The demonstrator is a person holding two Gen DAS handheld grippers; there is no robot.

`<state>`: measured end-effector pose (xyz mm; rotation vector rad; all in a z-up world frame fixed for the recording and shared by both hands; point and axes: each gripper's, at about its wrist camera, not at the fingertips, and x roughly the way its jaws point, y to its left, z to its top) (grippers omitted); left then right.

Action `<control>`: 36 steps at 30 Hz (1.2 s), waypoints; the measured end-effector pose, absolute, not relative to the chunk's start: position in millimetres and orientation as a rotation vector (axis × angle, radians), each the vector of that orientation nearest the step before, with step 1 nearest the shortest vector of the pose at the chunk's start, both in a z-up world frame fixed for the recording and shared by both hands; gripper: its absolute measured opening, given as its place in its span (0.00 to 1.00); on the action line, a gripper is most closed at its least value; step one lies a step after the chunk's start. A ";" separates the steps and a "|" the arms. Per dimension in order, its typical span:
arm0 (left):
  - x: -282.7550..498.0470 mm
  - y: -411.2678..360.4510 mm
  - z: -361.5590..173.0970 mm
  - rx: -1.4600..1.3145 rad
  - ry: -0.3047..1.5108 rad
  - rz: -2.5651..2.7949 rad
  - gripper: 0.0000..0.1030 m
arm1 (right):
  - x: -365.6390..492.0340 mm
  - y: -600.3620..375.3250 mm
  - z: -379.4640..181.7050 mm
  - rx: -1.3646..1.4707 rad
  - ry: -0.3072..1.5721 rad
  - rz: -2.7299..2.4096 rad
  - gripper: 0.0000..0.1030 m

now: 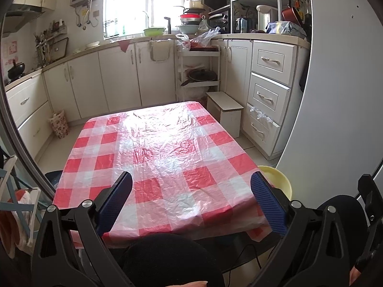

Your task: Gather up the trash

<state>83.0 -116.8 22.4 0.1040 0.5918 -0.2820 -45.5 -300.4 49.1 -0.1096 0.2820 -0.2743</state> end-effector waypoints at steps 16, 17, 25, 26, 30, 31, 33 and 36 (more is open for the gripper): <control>82.8 -116.8 22.9 0.104 0.588 -0.282 0.92 | -45.1 -300.1 48.9 -0.111 0.283 -0.274 0.93; 82.7 -116.8 22.9 0.104 0.587 -0.281 0.92 | -45.0 -300.3 48.9 -0.111 0.284 -0.274 0.93; 82.4 -116.7 24.0 0.105 0.584 -0.279 0.92 | -45.2 -300.5 49.1 -0.111 0.284 -0.274 0.93; 82.2 -117.0 24.9 0.105 0.584 -0.277 0.92 | -45.1 -300.4 49.0 -0.111 0.284 -0.274 0.93; 82.0 -116.7 26.0 0.104 0.583 -0.274 0.92 | -45.2 -300.5 49.2 -0.111 0.284 -0.274 0.93; 82.1 -116.5 26.0 0.105 0.583 -0.275 0.92 | -45.2 -300.2 49.1 -0.111 0.284 -0.274 0.93; 82.6 -116.2 26.1 0.105 0.582 -0.273 0.92 | -45.2 -300.4 49.2 -0.111 0.285 -0.274 0.93; 82.6 -115.9 26.1 0.105 0.582 -0.275 0.92 | -44.9 -300.5 49.1 -0.111 0.284 -0.274 0.93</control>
